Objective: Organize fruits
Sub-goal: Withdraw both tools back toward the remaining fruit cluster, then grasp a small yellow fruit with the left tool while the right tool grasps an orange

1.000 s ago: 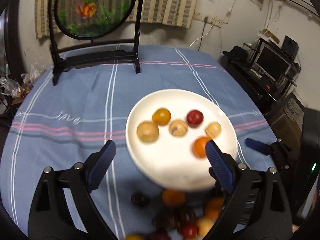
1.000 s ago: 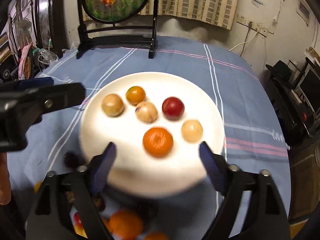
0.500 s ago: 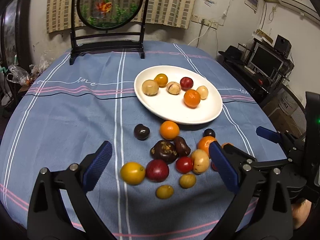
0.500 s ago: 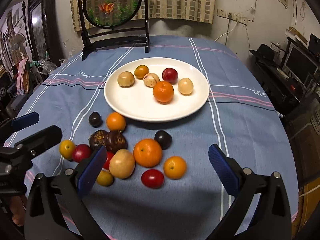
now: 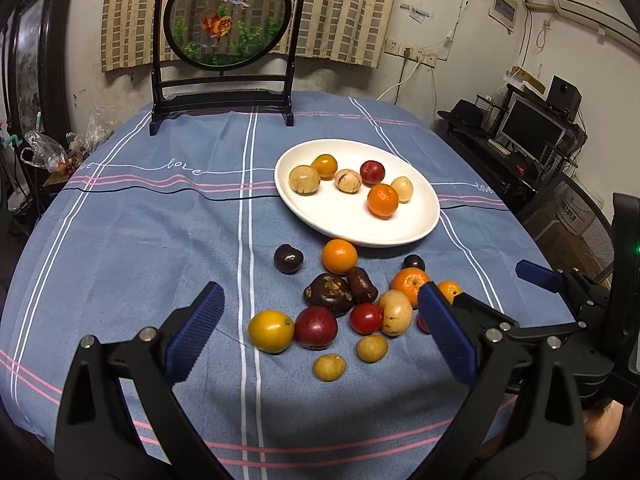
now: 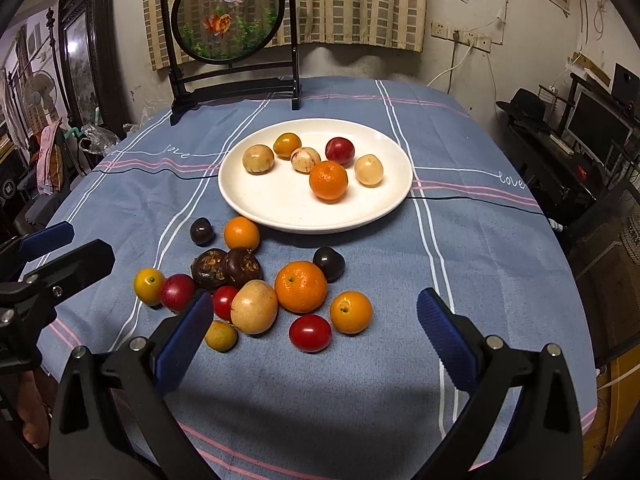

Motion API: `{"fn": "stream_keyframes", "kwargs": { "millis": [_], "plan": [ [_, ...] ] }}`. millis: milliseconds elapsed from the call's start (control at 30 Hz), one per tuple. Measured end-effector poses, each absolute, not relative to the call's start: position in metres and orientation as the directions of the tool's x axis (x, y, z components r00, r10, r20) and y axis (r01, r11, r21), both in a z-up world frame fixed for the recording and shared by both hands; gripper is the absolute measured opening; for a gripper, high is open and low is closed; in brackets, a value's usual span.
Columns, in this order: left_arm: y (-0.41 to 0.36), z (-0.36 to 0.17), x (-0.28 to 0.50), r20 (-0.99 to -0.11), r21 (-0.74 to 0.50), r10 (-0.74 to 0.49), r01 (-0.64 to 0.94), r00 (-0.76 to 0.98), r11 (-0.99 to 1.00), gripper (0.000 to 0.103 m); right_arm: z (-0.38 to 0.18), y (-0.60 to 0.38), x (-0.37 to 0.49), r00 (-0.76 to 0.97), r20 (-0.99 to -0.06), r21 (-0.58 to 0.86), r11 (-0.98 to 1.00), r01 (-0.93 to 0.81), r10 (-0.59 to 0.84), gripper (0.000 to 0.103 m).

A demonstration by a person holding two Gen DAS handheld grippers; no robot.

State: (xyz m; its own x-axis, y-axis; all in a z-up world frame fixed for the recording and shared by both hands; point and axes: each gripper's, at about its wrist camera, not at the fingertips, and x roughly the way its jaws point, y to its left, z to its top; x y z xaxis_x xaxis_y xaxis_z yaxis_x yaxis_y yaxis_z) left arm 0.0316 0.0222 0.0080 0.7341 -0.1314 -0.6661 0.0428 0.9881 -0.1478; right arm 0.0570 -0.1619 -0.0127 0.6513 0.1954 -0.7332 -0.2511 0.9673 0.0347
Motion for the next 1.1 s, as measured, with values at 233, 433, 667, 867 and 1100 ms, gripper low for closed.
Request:
{"fn": "stream_keyframes", "kwargs": {
  "millis": [233,433,667,867,1100],
  "plan": [
    [0.033,-0.004,0.032,-0.687,-0.141,-0.112,0.019,0.718,0.990,0.099,-0.016,-0.171,0.055,0.649,-0.738,0.036,0.971,-0.234,0.184,0.102],
    [0.049,-0.036,0.025,-0.740,-0.135,-0.103,0.004,0.665,0.991,0.099,-0.035,-0.181,0.038,0.617,-0.751,0.063,0.955,-0.289,0.236,0.102],
    [0.042,-0.063,0.021,-0.782,-0.145,-0.133,0.029,0.609,0.989,0.099,-0.061,-0.197,0.054,0.581,-0.778,0.089,0.958,-0.273,0.238,0.102],
    [0.034,-0.065,0.020,-0.784,-0.137,-0.137,0.046,0.605,0.989,0.099,-0.055,-0.214,0.067,0.598,-0.743,0.168,0.948,-0.269,0.301,0.065],
    [0.028,-0.068,0.020,-0.792,-0.135,-0.147,0.065,0.593,0.989,0.099,-0.078,-0.200,0.100,0.528,-0.786,0.194,0.939,-0.284,0.322,0.037]
  ]
}}
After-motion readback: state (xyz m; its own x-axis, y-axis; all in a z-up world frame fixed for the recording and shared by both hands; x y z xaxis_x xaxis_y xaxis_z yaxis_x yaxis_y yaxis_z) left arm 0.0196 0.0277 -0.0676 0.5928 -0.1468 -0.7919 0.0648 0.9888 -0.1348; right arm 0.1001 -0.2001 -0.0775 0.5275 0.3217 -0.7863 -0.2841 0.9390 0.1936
